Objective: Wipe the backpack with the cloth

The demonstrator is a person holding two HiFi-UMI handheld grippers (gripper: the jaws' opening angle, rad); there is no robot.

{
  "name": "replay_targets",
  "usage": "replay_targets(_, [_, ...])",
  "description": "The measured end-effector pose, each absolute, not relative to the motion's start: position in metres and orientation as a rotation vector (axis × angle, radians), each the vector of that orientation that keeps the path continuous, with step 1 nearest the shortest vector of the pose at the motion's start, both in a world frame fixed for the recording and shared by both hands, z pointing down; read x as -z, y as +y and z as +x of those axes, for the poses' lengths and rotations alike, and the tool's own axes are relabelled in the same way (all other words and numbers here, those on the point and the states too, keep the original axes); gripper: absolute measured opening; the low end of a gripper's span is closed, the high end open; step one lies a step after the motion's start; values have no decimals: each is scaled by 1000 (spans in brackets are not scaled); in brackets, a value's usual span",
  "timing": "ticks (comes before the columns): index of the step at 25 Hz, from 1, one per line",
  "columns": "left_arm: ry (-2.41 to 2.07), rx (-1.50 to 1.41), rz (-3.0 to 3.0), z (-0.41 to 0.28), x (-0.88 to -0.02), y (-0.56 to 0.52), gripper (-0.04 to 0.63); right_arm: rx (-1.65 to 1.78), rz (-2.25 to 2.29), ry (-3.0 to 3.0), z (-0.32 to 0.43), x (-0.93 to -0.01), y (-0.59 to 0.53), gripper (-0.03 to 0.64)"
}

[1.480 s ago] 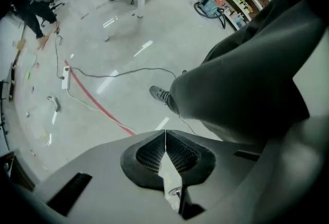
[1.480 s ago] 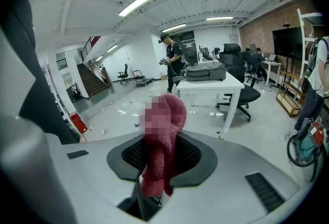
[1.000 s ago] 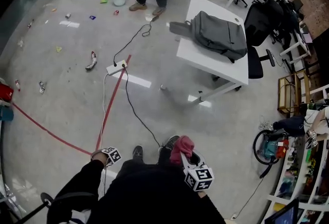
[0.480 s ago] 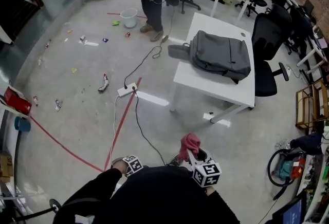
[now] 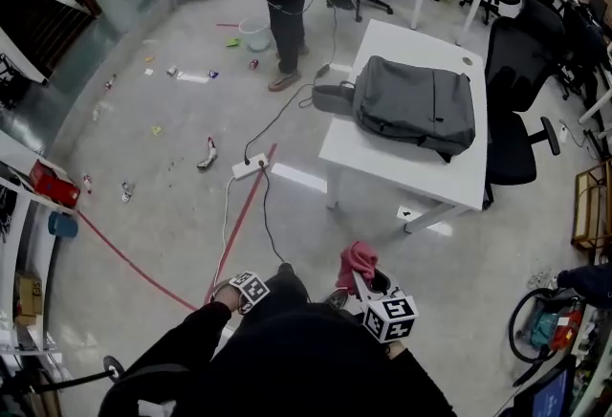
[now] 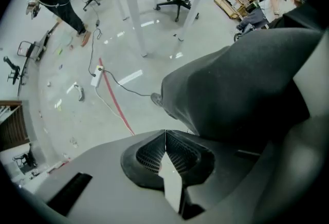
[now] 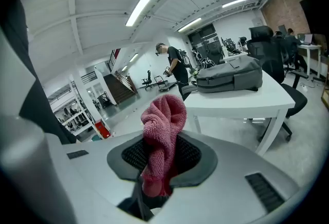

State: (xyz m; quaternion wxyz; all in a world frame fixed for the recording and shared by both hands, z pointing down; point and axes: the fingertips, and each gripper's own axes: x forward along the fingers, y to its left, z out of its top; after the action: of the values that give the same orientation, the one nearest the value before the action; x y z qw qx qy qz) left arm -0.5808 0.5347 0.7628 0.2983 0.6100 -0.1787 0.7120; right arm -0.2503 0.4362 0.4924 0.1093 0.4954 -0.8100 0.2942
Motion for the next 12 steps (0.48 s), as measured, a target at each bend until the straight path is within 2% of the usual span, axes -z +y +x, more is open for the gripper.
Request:
replay_targets(7, [-436,-1840,1548,-570,-777,515,20,-897,1519,-2314,-218,-499,398,109])
replay_targets(12, [-337,-1848,1592,-551,-794,454,20,-898,1649,-2207,-195,-502,348,109])
